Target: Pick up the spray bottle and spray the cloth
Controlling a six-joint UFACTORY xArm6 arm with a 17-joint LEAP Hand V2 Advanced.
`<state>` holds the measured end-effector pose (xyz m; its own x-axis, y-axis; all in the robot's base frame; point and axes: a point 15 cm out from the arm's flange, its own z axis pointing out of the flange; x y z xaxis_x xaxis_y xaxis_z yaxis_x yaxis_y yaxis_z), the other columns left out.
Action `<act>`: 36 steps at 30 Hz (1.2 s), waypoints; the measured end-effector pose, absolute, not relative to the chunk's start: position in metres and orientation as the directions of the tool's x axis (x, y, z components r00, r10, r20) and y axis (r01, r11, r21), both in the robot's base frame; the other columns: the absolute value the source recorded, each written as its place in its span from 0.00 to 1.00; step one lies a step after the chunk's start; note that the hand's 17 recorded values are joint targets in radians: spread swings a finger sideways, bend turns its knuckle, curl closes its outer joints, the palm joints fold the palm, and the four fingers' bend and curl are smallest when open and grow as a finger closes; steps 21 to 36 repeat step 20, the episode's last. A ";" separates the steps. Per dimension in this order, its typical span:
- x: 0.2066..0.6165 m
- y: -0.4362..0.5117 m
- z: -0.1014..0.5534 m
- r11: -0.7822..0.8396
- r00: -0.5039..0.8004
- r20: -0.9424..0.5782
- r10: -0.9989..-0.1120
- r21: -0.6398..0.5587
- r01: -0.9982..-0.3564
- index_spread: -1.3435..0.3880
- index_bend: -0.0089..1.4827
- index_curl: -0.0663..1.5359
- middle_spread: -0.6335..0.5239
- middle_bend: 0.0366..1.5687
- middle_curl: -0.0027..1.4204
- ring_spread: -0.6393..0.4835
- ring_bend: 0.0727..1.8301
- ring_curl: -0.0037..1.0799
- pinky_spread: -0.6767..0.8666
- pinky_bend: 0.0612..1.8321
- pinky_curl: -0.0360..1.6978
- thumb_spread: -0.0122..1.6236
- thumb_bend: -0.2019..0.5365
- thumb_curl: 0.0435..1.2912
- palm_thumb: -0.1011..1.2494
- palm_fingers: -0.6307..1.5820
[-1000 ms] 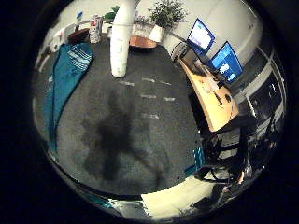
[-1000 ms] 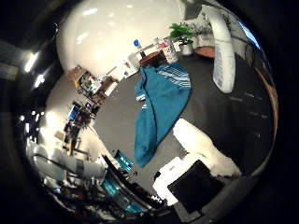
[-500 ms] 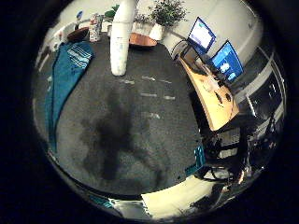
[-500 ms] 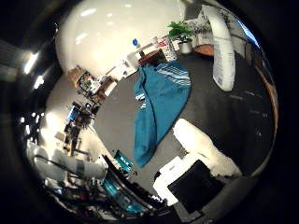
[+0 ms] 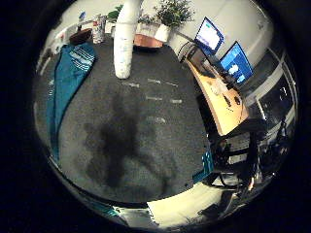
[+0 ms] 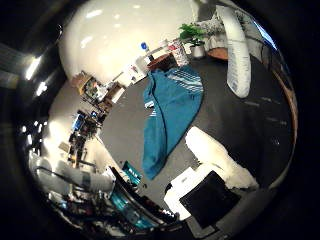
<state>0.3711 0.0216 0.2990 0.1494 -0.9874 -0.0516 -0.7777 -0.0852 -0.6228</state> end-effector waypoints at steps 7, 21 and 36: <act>0.372 0.023 0.302 -0.088 0.153 -0.051 -0.987 -0.626 -0.775 0.58 0.16 0.29 0.64 0.09 0.20 0.74 0.06 0.16 0.69 0.08 0.21 0.71 0.25 0.21 0.66 0.35; 0.386 0.021 0.317 -0.112 0.167 -0.026 -0.986 -0.636 -0.763 0.58 0.16 0.29 0.64 0.09 0.20 0.74 0.06 0.16 0.69 0.08 0.21 0.71 0.25 0.21 0.66 0.35; 0.386 0.021 0.317 -0.112 0.167 -0.026 -0.986 -0.636 -0.763 0.58 0.16 0.29 0.64 0.09 0.20 0.74 0.06 0.16 0.69 0.08 0.21 0.71 0.25 0.21 0.66 0.35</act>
